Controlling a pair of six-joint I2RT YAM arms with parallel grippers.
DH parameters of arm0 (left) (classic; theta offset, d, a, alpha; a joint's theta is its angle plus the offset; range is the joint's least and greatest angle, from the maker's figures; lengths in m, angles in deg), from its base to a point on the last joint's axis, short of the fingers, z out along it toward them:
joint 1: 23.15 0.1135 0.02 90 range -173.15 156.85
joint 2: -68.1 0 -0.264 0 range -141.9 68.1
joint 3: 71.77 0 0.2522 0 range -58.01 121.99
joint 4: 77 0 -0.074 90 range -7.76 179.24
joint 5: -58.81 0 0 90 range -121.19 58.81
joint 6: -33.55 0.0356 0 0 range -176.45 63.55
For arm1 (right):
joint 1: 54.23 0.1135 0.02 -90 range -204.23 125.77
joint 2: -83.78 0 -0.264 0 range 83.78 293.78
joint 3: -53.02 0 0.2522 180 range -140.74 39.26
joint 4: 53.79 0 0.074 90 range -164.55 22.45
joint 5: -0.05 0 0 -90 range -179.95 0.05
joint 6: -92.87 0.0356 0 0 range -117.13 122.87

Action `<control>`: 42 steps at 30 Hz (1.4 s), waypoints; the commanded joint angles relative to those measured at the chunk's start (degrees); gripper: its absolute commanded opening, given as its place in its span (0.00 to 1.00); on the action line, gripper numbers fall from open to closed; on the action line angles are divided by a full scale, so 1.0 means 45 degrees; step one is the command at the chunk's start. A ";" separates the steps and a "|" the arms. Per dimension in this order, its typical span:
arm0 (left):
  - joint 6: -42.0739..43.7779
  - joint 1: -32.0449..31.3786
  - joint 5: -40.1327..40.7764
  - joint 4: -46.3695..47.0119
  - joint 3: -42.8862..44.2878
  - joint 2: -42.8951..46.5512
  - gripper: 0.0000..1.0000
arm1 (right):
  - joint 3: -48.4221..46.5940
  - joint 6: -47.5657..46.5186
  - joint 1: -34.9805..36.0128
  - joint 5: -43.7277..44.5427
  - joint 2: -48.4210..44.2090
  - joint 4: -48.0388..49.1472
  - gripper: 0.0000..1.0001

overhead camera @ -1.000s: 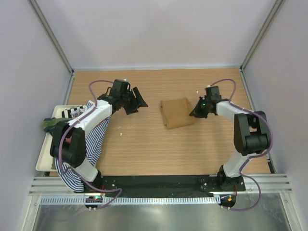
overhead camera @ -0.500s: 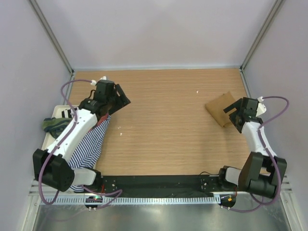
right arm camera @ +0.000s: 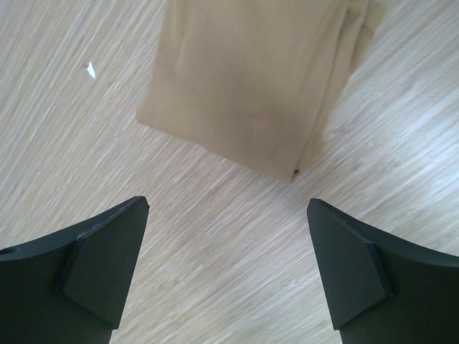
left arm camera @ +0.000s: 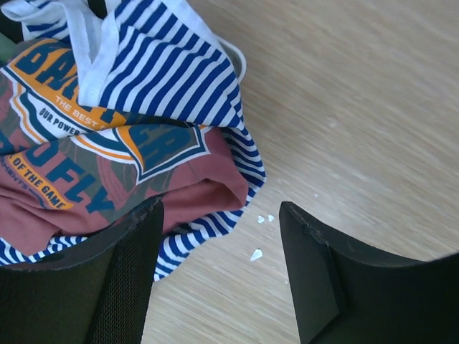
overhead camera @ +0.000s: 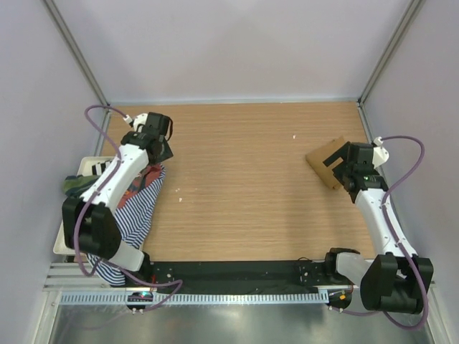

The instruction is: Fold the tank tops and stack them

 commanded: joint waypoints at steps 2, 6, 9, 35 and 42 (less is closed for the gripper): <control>0.0482 0.0043 0.0850 -0.0493 0.0616 -0.1560 0.65 | -0.0099 -0.0126 0.0419 -0.0269 -0.0418 0.0499 0.99; 0.0076 0.0510 0.1083 -0.0571 0.0716 -0.2207 0.22 | -0.0157 -0.0321 0.0615 -0.0368 -0.0536 0.0461 0.99; -0.0180 0.0939 0.1378 0.0131 -0.0065 -0.1195 0.00 | -0.0255 -0.0458 0.0615 -0.0407 -0.0672 0.0324 0.99; -0.0731 0.1059 -0.4349 -0.0841 0.9469 0.4199 0.26 | -0.0079 -0.0673 0.0693 -0.2204 -0.0301 0.0832 0.98; 0.0443 0.1040 -0.0850 -0.0014 0.2345 0.5427 1.00 | -0.0138 -0.0888 0.0693 -0.2419 -0.0067 0.0909 0.98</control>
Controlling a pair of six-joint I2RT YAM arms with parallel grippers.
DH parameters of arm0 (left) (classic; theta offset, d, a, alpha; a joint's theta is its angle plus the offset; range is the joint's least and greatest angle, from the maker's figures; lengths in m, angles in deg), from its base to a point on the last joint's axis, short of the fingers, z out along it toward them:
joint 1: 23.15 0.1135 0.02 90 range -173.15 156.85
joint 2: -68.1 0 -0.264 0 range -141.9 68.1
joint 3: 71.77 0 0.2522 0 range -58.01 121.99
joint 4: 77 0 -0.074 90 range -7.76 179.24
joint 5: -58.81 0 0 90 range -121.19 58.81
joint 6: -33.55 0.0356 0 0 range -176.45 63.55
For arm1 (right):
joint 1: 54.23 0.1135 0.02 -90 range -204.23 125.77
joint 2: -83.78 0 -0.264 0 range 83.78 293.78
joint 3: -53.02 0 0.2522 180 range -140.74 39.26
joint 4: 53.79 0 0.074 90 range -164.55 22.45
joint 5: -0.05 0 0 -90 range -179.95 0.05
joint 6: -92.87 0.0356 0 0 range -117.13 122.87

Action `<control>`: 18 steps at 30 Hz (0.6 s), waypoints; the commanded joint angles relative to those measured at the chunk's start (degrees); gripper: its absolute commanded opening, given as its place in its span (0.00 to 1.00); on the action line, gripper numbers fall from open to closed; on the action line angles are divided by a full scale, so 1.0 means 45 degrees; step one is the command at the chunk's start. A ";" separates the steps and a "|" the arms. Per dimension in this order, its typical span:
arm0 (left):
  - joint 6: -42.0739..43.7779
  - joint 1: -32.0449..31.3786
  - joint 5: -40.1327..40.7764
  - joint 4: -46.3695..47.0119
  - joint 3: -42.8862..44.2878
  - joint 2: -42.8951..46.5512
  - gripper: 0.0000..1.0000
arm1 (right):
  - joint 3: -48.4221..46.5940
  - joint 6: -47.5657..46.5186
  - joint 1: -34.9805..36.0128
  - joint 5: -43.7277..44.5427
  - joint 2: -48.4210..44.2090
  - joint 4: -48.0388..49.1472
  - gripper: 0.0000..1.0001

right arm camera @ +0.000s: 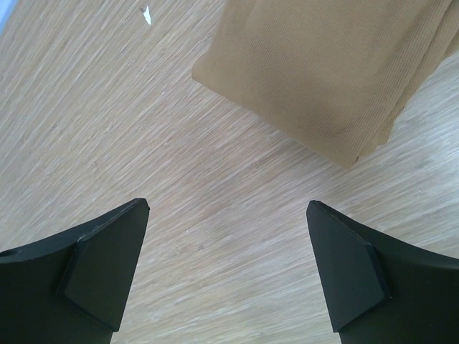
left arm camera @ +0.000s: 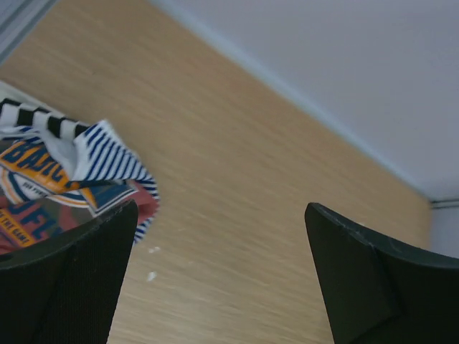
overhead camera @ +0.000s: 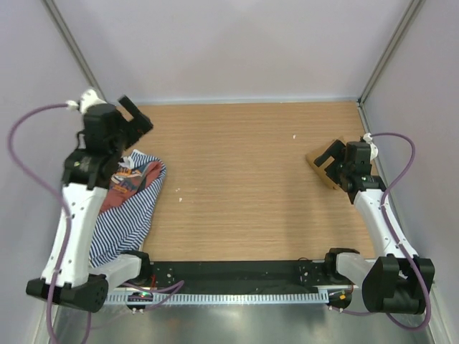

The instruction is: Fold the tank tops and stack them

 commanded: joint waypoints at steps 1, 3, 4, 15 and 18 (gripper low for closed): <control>0.0860 0.0024 0.1653 0.0153 -0.3412 0.0563 1.00 | -0.0167 -0.0290 0.0067 -0.0315 0.0132 0.0521 0.98; 0.0921 0.0005 0.0954 0.0838 -0.4536 0.0330 1.00 | -0.0128 -0.0290 0.0067 -0.0395 0.0191 0.0580 0.98; 0.0882 0.0024 0.0814 0.1209 -0.5198 -0.0232 1.00 | -0.0128 -0.0290 0.0067 -0.0414 0.0249 0.0619 0.98; 0.1311 0.0083 0.2609 0.0490 -0.3800 -0.6933 0.99 | -0.0069 -0.0349 0.0067 -0.0960 0.0191 0.0678 0.98; 0.1195 0.0083 0.2921 -0.0053 -0.3331 -0.8068 0.75 | -0.0206 -0.0446 0.0067 -0.0884 0.0113 0.0561 0.98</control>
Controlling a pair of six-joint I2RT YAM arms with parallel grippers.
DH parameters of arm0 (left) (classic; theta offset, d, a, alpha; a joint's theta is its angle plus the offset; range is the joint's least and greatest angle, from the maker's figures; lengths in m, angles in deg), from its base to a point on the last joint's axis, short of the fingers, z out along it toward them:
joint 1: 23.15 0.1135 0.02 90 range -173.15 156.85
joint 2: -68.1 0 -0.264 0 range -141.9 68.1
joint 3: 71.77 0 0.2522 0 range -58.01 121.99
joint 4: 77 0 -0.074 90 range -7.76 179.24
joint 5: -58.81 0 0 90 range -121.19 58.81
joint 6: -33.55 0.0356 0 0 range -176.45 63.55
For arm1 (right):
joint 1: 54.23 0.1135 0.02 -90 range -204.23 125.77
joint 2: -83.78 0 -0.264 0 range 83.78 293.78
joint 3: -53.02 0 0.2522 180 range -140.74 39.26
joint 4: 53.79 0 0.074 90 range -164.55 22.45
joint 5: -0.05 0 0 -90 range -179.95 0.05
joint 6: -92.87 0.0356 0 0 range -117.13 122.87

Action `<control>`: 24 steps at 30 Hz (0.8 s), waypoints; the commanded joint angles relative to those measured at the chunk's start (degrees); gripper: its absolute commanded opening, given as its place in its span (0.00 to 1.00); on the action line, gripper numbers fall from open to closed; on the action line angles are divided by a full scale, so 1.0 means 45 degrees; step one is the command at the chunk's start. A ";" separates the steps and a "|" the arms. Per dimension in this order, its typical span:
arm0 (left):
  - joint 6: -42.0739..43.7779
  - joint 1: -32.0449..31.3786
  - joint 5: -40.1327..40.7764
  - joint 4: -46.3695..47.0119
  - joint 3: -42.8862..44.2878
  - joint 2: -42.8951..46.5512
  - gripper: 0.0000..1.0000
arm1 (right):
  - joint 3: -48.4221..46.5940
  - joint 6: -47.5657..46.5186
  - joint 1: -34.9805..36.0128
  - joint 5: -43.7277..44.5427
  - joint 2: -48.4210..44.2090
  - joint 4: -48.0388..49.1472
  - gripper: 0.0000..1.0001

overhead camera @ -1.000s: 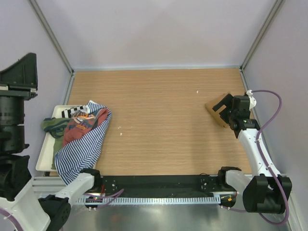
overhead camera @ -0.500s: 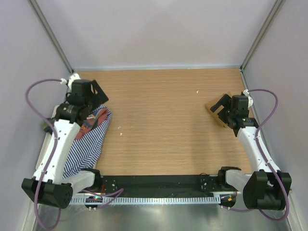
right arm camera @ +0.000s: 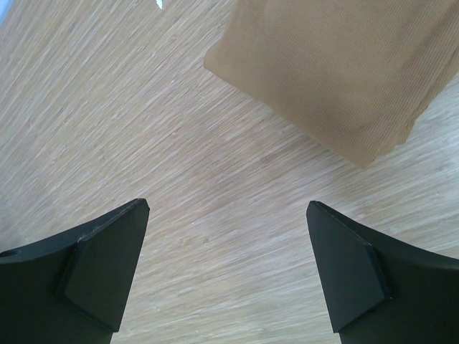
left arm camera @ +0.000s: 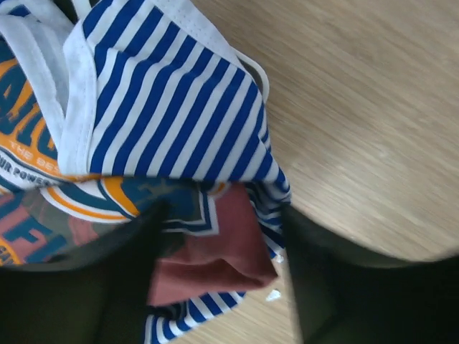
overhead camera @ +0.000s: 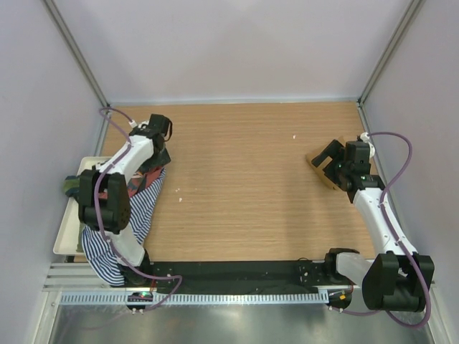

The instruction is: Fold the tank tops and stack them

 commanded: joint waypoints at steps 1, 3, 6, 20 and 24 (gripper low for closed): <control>-0.0077 0.0054 0.0993 -0.0556 0.0788 -0.0410 0.56 | -0.0250 -0.0276 0.0067 -0.0150 -0.0178 0.0337 0.98; -0.0138 -0.0004 0.1324 -0.0442 0.0363 0.0519 0.36 | -0.0308 -0.0316 0.0067 -0.0091 -0.0198 0.0318 0.98; -0.0216 -0.0063 0.2164 -0.0770 0.0280 0.2762 0.00 | -0.0367 -0.0238 0.0067 -0.0247 -0.0101 0.0415 0.98; 0.1187 -0.0044 0.5913 -0.1494 0.8301 0.7195 0.00 | -0.0484 -0.0140 0.0086 -0.0638 0.0192 0.0493 0.98; 0.1659 -0.0044 0.7475 -0.2998 1.0556 0.5879 0.00 | -0.0290 -0.0042 0.0086 -0.1046 0.0329 0.0727 0.98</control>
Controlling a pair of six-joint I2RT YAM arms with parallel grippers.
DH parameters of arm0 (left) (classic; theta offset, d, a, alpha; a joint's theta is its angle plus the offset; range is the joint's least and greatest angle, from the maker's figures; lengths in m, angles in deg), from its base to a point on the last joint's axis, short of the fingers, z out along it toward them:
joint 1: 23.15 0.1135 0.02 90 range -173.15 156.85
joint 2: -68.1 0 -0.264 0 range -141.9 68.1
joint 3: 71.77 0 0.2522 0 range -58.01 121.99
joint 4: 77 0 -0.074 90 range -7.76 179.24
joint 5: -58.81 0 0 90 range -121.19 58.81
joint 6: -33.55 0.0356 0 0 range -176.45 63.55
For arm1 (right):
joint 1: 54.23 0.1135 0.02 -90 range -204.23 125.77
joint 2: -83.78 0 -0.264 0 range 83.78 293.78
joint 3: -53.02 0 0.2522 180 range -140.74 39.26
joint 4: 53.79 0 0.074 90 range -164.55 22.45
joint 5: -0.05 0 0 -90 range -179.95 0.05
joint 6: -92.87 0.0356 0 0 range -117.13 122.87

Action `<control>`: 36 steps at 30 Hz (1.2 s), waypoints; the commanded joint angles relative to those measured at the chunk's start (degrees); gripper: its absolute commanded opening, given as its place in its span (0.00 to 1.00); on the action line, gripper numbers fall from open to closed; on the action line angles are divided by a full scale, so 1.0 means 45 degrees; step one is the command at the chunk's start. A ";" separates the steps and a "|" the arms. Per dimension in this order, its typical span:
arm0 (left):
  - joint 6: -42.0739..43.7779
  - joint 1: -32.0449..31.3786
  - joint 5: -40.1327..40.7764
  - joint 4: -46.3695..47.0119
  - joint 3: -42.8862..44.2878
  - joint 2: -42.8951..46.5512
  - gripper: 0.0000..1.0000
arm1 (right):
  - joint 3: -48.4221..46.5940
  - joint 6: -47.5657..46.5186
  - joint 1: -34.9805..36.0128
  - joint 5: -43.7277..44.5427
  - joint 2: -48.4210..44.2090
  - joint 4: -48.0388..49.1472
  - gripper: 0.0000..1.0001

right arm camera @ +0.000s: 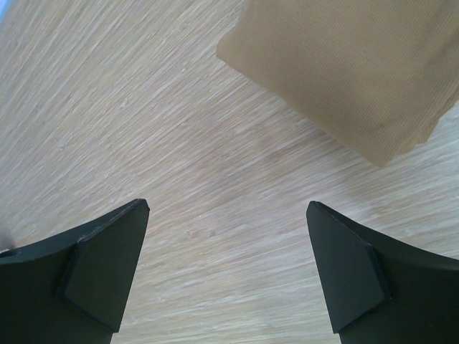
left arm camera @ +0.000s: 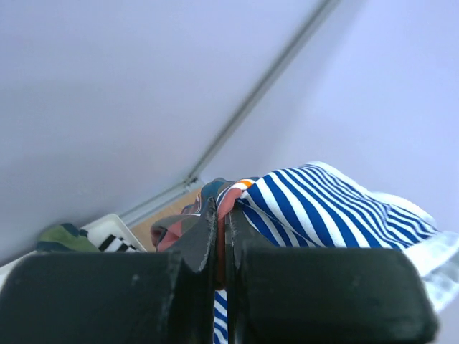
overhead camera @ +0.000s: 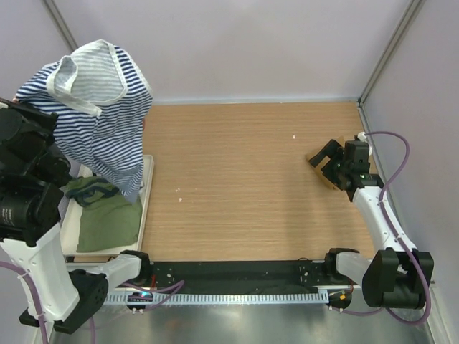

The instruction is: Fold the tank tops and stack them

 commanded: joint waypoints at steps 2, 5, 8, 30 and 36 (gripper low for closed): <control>0.0629 -0.0015 0.2204 -0.0630 -0.0898 -0.1130 0.00 | -0.0221 0.0040 0.0086 -0.0669 0.0198 0.0703 0.98; 0.0182 0.0005 0.2049 0.0871 -0.4659 0.0021 0.00 | -0.0201 -0.0173 0.0359 -0.1372 0.0374 0.1016 0.97; -0.0541 0.0102 0.1757 0.1363 -0.6348 0.0785 0.00 | -0.0435 -0.0428 0.0750 -0.1706 0.0589 0.1173 0.94; -0.1694 0.1451 -0.6462 0.2106 -1.2405 -0.0618 0.00 | -0.0572 -0.0448 0.2996 -0.1824 0.1878 0.1583 0.92; -0.1207 0.0612 -0.9045 0.2986 -1.2878 -0.2238 0.00 | -0.0709 -0.0507 0.3036 -0.1725 0.1937 0.1466 0.92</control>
